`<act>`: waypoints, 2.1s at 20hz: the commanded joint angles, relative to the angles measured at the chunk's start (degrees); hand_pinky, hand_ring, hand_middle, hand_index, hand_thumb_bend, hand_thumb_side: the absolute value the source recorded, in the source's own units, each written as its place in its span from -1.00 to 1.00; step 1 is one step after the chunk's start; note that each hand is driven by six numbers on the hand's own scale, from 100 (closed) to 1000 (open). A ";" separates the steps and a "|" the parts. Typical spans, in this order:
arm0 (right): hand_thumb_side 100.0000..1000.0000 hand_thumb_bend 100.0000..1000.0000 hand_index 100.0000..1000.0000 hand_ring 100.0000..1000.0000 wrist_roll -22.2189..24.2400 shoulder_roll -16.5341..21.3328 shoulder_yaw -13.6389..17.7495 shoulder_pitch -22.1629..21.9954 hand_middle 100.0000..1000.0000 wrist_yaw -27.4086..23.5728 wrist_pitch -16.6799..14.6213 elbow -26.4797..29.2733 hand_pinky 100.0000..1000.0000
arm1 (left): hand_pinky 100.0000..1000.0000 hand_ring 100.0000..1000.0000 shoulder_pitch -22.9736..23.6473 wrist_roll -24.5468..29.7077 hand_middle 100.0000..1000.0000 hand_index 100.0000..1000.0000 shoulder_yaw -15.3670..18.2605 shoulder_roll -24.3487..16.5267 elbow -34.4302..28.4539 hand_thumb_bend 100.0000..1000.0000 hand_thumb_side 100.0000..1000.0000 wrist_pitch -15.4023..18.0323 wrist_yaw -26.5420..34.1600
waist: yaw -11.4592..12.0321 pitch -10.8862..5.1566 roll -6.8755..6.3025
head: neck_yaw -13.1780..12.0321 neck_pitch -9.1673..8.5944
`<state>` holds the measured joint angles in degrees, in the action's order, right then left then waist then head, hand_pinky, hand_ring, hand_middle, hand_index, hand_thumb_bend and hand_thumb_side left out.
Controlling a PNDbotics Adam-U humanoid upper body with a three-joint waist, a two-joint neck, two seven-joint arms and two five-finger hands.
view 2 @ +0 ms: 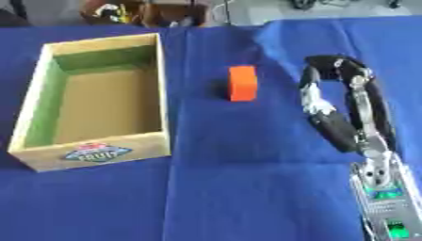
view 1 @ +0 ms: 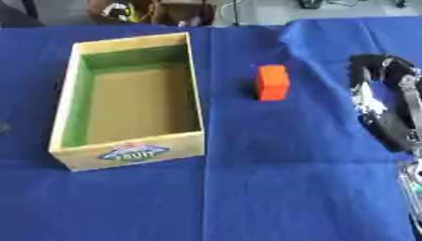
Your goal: Pick up objects on the table and place them in the box.
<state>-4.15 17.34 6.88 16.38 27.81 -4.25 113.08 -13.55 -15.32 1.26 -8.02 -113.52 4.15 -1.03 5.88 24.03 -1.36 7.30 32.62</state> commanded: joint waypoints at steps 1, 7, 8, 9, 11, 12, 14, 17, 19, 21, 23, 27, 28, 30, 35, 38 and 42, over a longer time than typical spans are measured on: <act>0.50 -1.00 0.45 0.22 0.32 0.29 0.18 0.16 0.17 -0.46 -0.09 1.51 0.38 | 0.17 0.66 -0.21 0.06 0.55 0.44 -0.26 -0.37 -1.07 -1.00 0.98 -0.01 0.09 | -0.10 -1.46 0.02 | 0.07 -0.36; 0.50 -1.00 0.45 0.22 0.43 0.20 0.26 0.06 0.17 -0.43 -0.02 1.51 0.37 | 0.17 0.66 -0.13 0.05 0.55 0.44 -0.24 -0.32 -1.07 -1.00 0.98 -0.11 0.06 | -0.15 -1.51 -0.04 | 0.09 -0.43; 0.50 -1.00 0.45 0.22 0.44 0.20 0.27 0.05 0.17 -0.43 -0.02 1.51 0.37 | 0.17 0.66 -0.12 0.03 0.55 0.44 -0.23 -0.31 -1.07 -1.00 0.98 -0.11 0.06 | -0.16 -1.51 -0.04 | 0.11 -0.43; 0.50 -1.00 0.45 0.22 0.45 0.19 0.28 0.05 0.17 -0.42 -0.02 1.51 0.37 | 0.17 0.66 -0.11 0.02 0.55 0.44 -0.23 -0.30 -1.07 -1.00 0.98 -0.12 0.07 | -0.16 -1.52 -0.04 | 0.11 -0.44; 0.50 -1.00 0.45 0.22 0.46 0.19 0.29 0.05 0.17 -0.42 -0.02 1.51 0.37 | 0.17 0.66 -0.11 0.01 0.55 0.44 -0.23 -0.30 -1.07 -1.00 0.98 -0.12 0.07 | -0.16 -1.52 -0.04 | 0.11 -0.44; 0.56 -1.00 0.50 0.29 0.50 0.40 0.23 0.21 0.24 -0.39 -0.05 1.51 0.40 | 0.17 0.65 -0.10 0.01 0.55 0.44 -0.23 -0.31 -1.07 -1.00 0.98 -0.11 0.06 | -0.16 -1.56 0.02 | 0.14 -0.47; 0.62 -1.00 0.53 0.33 1.36 1.96 -0.87 1.72 0.29 0.45 -0.90 1.51 0.42 | 0.17 0.66 0.22 0.10 0.55 0.44 -0.33 -0.47 -1.07 -1.00 0.98 -0.22 0.06 | -0.15 -1.97 0.41 | 0.29 0.05; 0.69 -1.00 0.61 0.43 3.39 5.31 -3.08 5.06 0.40 2.48 -1.59 1.51 0.47 | 0.17 0.66 0.44 0.21 0.55 0.44 -0.43 -0.61 -1.07 -1.00 0.98 -0.29 0.06 | -0.11 -2.28 0.63 | 0.35 0.31; 0.73 -1.00 0.65 0.46 4.84 7.67 -4.39 7.41 0.42 3.93 -0.89 0.90 0.49 | 0.17 0.66 0.50 0.27 0.55 0.44 -0.48 -0.65 -1.07 -1.00 0.98 -0.33 0.09 | 0.02 -2.40 0.65 | 0.51 0.31; 0.76 -1.00 0.70 0.49 6.30 10.04 -6.24 9.79 0.42 5.39 -0.88 -0.90 0.51 | 0.17 0.66 0.60 0.38 0.55 0.44 -0.58 -0.67 -1.07 -1.00 0.98 -0.39 0.13 | 0.23 -2.51 0.66 | 0.71 0.29; 0.75 -1.00 0.71 0.50 7.75 12.41 -7.93 12.15 0.43 6.84 -0.97 -3.13 0.52 | 0.17 0.66 0.63 0.42 0.55 0.44 -0.61 -0.63 -1.07 -1.00 0.98 -0.45 0.19 | 0.34 -2.51 0.58 | 0.83 0.21; 0.77 -1.00 0.80 0.60 10.75 17.28 -11.70 17.02 0.50 9.84 -2.83 -7.95 0.60 | 0.17 0.66 0.77 0.75 0.55 0.44 -0.87 -0.73 -1.07 -1.00 0.99 -0.61 0.32 | 0.67 -2.73 0.65 | 1.15 0.31; 0.81 -1.00 0.84 0.65 11.49 18.49 -12.68 18.23 0.55 10.59 -3.39 -9.16 0.65 | 0.17 0.66 0.83 0.82 0.55 0.44 -0.93 -0.73 -1.07 -1.00 0.99 -0.67 0.35 | 0.75 -2.78 0.67 | 1.27 0.33; 0.67 -0.87 0.91 0.72 12.98 20.91 -14.67 20.65 0.62 12.07 -4.71 -11.58 0.72 | 0.17 0.66 0.89 1.02 0.55 0.44 -1.09 -0.70 -1.07 -1.00 0.99 -0.79 0.43 | 0.98 -2.84 0.64 | 1.50 0.35; 0.62 -0.51 0.98 0.76 16.64 25.85 -18.42 26.03 0.68 15.73 -8.32 -17.52 0.75 | 0.17 0.66 0.95 1.42 0.56 0.44 -1.31 -0.71 -1.07 -1.00 0.99 -0.91 0.64 | 1.51 -2.81 0.45 | 2.11 0.51; 0.61 -0.29 1.00 0.78 18.82 27.57 -19.99 28.67 0.71 17.91 -10.49 -21.07 0.75 | 0.17 0.66 1.04 1.60 0.56 0.44 -1.44 -0.80 -1.07 -1.00 0.99 -1.00 0.73 | 1.67 -2.76 0.48 | 2.16 0.56; 0.57 -0.29 1.00 0.77 21.74 28.66 -21.21 32.43 0.71 20.83 -13.41 -25.81 0.74 | 0.17 0.66 1.15 1.78 0.56 0.44 -1.51 -0.96 -1.07 -1.00 0.99 -1.15 0.81 | 1.76 -2.73 0.48 | 2.18 0.60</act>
<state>16.75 43.69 -14.48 47.59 47.41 -16.77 88.24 -12.29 -13.76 -0.14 -8.03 -113.52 2.97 -0.41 7.54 22.60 -0.94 9.31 32.94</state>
